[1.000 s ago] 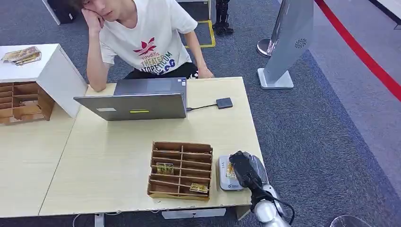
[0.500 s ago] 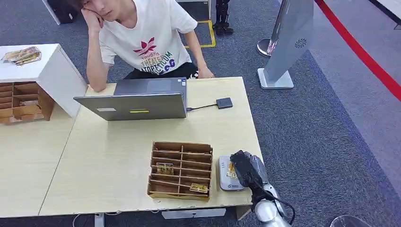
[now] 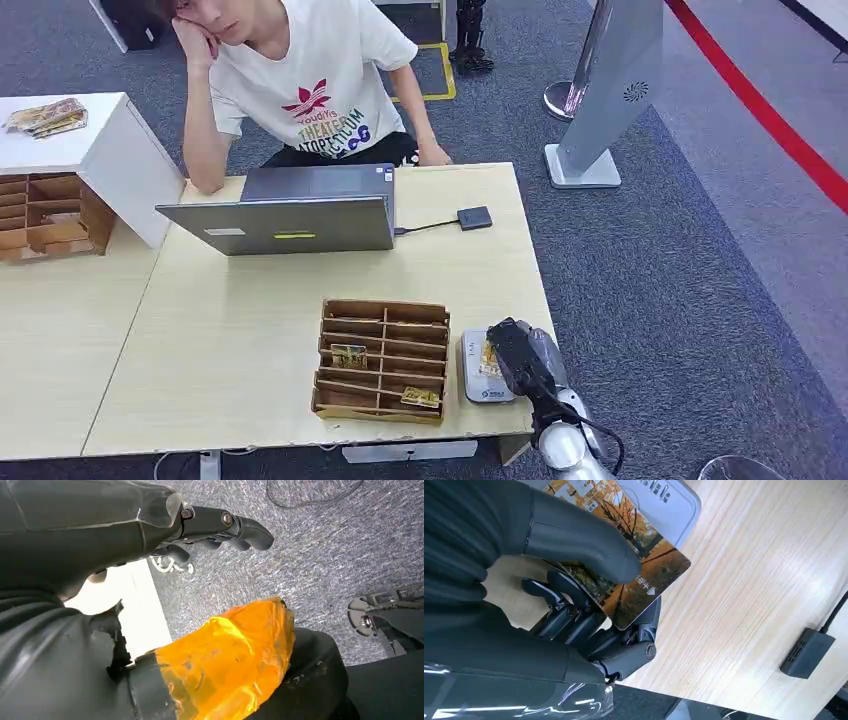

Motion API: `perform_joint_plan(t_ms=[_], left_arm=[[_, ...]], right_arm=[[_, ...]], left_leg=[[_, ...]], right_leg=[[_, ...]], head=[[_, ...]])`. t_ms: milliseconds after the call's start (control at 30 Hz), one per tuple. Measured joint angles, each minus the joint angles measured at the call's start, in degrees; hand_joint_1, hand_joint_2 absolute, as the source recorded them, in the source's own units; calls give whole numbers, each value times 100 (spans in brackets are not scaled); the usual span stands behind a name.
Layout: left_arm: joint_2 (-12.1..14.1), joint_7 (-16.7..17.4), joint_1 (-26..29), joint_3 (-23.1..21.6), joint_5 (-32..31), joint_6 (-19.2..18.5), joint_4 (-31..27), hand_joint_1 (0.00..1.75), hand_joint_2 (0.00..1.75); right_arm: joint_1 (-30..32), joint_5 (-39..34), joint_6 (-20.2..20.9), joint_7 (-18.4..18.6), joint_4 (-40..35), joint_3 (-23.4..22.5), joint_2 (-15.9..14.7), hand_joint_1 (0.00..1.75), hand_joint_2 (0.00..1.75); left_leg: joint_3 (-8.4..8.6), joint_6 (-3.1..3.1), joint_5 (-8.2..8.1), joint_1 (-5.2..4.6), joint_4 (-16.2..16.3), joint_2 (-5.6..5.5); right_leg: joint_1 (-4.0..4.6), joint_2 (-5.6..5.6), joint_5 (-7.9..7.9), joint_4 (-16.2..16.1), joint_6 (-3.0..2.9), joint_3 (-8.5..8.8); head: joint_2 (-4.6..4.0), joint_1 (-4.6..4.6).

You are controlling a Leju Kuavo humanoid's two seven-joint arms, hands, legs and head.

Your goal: Pass the card to the sensor for recognition and then transmit it.

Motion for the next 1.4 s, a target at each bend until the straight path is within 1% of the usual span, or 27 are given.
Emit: perform_joint_plan(t_ms=[1400], left_arm=[[2,19,-16,-37,-42,-17,2,0,0]], right_arm=[[1,77,29,0,15,-31,13,175,175]], left_leg=[[2,0,0,0,0,0]], right_leg=[[0,0,0,0,0,2]], head=[[0,0]])
